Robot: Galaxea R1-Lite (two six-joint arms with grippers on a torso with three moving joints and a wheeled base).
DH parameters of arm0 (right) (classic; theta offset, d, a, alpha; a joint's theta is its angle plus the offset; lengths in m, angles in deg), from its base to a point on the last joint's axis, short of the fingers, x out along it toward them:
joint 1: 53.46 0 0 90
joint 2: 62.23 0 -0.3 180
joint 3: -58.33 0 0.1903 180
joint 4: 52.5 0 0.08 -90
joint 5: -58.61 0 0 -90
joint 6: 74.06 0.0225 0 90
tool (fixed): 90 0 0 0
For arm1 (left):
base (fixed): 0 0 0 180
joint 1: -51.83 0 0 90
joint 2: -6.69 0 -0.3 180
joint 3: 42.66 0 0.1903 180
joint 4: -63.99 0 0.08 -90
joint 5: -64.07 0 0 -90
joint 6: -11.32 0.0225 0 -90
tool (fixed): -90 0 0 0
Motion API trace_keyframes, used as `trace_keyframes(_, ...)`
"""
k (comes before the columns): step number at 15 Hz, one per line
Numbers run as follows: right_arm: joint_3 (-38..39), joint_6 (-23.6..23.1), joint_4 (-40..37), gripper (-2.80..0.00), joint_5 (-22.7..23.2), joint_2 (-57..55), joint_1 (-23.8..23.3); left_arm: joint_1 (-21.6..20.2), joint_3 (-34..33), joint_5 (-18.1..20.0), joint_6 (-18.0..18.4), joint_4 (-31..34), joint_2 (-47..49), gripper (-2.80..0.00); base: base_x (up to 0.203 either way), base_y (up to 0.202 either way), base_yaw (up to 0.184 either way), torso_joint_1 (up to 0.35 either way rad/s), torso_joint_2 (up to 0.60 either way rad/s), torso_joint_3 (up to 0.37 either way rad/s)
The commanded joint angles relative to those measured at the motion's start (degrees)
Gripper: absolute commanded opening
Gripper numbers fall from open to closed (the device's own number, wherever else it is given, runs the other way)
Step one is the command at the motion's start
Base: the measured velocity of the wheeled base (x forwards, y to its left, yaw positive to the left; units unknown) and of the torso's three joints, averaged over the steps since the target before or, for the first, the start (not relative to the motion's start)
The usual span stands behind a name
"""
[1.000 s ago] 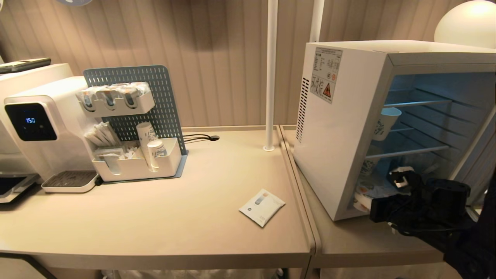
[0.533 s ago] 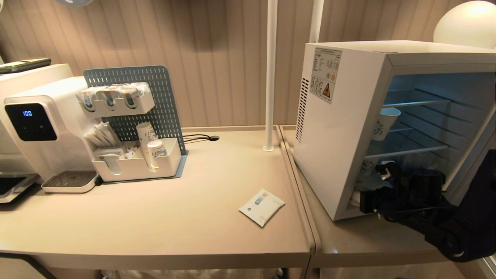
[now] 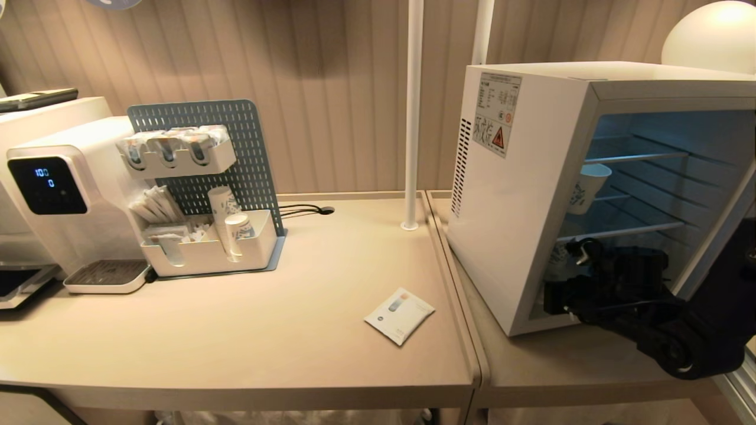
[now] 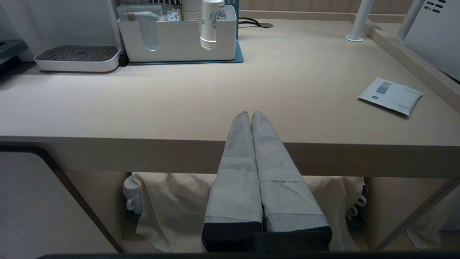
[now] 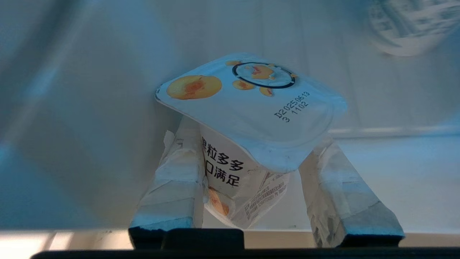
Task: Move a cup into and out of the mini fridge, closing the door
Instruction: Put the yoghurt in the freezer
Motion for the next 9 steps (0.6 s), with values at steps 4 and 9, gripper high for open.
trace_keyframes(4,-5.4,-1.5,-2.5,-2.80,-3.8,2.6,-0.8,0.0,-0.1,-0.1,-0.1,0.0,0.1,-2.80,0.000,0.000,0.000,0.000,0.00,0.000)
trace_keyframes(9,-8.7,-1.7,0.6,-2.80,-11.4,-2.8,-0.5,0.0,-0.1,0.0,-0.1,0.0,0.1,-2.80,0.000,0.000,0.000,0.000,0.00,0.000)
